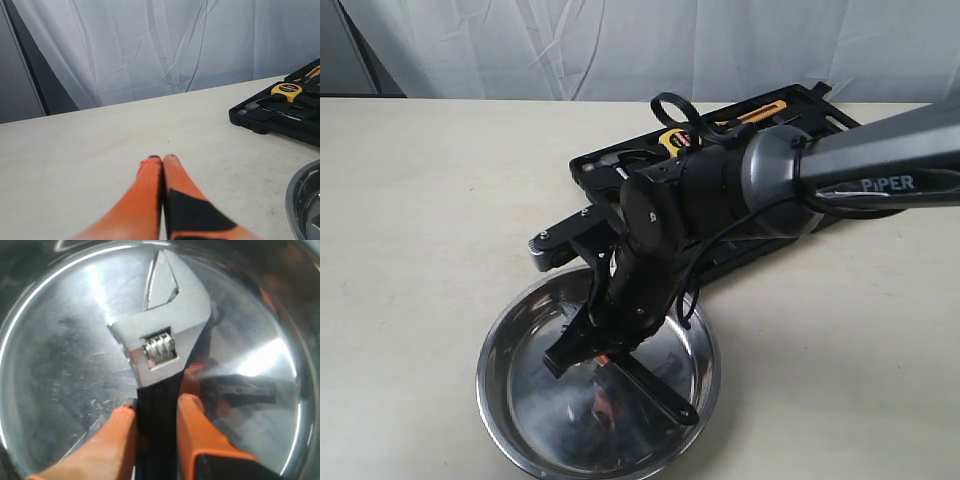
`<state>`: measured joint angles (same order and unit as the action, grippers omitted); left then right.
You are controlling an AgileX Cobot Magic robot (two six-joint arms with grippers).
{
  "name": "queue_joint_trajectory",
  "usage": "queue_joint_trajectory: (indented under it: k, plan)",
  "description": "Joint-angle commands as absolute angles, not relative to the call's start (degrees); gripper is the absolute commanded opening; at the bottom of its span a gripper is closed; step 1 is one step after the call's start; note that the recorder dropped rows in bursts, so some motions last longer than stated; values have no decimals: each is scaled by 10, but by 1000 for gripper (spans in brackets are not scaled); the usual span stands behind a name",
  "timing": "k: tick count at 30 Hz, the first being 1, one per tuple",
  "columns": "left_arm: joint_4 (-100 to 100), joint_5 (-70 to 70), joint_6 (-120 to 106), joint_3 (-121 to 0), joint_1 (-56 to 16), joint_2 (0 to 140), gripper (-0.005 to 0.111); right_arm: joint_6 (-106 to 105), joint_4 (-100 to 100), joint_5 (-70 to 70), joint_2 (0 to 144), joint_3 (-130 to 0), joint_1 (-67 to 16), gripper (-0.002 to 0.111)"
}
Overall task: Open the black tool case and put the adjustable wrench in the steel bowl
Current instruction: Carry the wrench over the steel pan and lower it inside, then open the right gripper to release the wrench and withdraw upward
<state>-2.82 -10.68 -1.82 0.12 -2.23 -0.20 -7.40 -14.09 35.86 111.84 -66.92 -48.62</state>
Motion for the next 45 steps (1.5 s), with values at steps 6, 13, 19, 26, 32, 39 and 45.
queue_joint_trajectory:
  k: [6, 13, 19, 26, 32, 39, 45]
  plan:
    - [-27, -103, -17, 0, -24, 0, 0, -57, -139, 350, 1095, -671, -487, 27]
    - [-27, -103, -17, 0, -24, 0, 0, -57, -138, 372, 921, -671, -487, 0]
    - [-27, -103, -17, 0, -24, 0, 0, -57, -131, 437, 808, -671, -487, 0]
    - [-27, -103, -17, 0, -24, 0, 0, -57, -126, 522, 734, -671, -487, 0]
    - [-27, -103, -17, 0, -24, 0, 0, -61, -104, 519, 713, -671, -487, 0]
    - [-27, -103, -17, 0, -24, 0, 0, 47, 7, 507, 672, -650, -487, 0]
    - [-27, -103, -17, 0, -24, 0, 0, 60, 14, 317, 541, -514, -487, 0]
